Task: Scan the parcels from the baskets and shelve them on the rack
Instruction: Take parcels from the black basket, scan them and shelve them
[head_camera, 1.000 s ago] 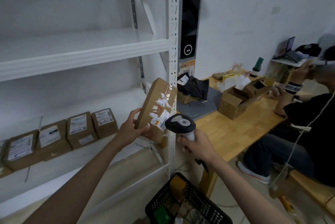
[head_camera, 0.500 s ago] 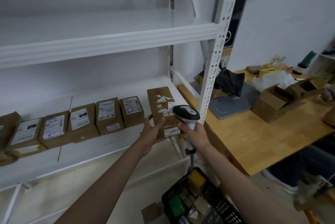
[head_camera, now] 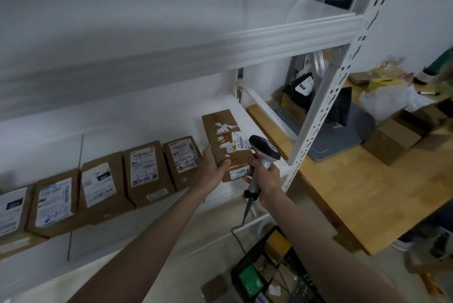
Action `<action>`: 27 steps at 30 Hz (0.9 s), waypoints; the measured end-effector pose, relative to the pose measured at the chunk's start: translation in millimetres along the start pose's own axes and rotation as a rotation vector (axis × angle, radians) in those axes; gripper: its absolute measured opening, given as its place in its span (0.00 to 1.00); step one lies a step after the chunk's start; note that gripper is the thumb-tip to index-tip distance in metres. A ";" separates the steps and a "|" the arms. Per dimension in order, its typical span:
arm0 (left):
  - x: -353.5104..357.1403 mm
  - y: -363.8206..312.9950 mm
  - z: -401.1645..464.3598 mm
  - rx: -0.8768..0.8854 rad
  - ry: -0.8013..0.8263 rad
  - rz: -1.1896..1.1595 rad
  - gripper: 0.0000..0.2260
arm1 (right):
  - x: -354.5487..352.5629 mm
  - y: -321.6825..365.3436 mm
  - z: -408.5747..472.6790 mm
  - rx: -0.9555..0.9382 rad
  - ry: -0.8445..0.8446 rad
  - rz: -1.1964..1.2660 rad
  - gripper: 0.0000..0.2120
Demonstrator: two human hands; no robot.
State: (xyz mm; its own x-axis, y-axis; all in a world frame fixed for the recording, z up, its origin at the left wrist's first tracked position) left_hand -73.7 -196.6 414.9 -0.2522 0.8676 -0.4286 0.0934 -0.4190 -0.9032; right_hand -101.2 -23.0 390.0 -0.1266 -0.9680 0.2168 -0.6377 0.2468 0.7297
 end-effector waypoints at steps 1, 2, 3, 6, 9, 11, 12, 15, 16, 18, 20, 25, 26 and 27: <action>-3.0 1.0 8.2 0.076 -0.001 0.135 0.30 | 3.4 -1.4 9.4 0.007 -0.021 -0.006 0.08; -4.7 1.9 14.5 0.142 0.011 0.244 0.30 | 6.1 -3.4 17.8 0.014 -0.037 -0.009 0.09; -4.9 3.4 19.8 0.197 0.039 0.324 0.30 | 9.0 -5.4 25.9 0.021 -0.048 -0.011 0.10; 0.6 13.9 29.8 0.293 0.170 0.465 0.23 | 15.9 -14.2 46.6 0.042 -0.050 -0.015 0.10; 7.4 24.6 31.1 0.338 0.222 0.563 0.20 | 21.0 -27.9 62.1 0.073 -0.042 -0.053 0.09; 12.2 32.1 30.7 0.316 0.248 0.584 0.19 | 22.3 -36.3 69.8 0.098 -0.043 -0.104 0.07; 14.9 35.7 30.2 0.292 0.268 0.586 0.19 | 21.6 -38.8 71.6 0.109 -0.047 -0.136 0.05; 20.8 38.0 28.8 0.253 0.275 0.584 0.18 | 13.7 -40.9 71.2 0.098 -0.031 -0.273 0.02; 21.5 34.0 28.5 0.273 0.235 0.583 0.17 | 8.4 -40.6 68.0 0.082 -0.018 -0.300 0.03; 27.6 18.6 26.0 0.370 0.148 0.562 0.13 | -7.5 -40.1 55.7 0.053 0.003 -0.263 0.07; 46.0 1.5 20.3 0.465 0.133 0.475 0.08 | -31.9 -41.2 36.4 0.042 0.021 -0.150 0.07; 133.8 -29.7 -14.9 0.649 0.263 0.342 0.04 | -126.3 -62.5 -9.1 0.094 0.065 0.042 0.07; 154.0 -31.0 -24.8 0.669 0.307 0.334 0.03 | -148.6 -70.4 -16.1 0.112 0.043 0.062 0.06; 174.5 -30.3 -35.7 0.681 0.357 0.325 0.03 | -172.1 -79.5 -22.3 0.130 0.005 0.081 0.06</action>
State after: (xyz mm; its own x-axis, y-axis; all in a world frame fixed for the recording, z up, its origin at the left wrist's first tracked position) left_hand -86.1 -22.9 366.6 0.0177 0.6604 -0.7507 -0.5228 -0.6339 -0.5700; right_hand -11.7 124.9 309.1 -0.1776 -0.9449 0.2749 -0.7184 0.3154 0.6200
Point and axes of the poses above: each hand's wrist, its own z-axis towards the middle knuckle, its own x-axis out of the palm, y = z × x, the point moved 6 cm from there along z, towards the middle knuckle, and after that the axes turned 12 degrees about x, right-handed, at the moved point
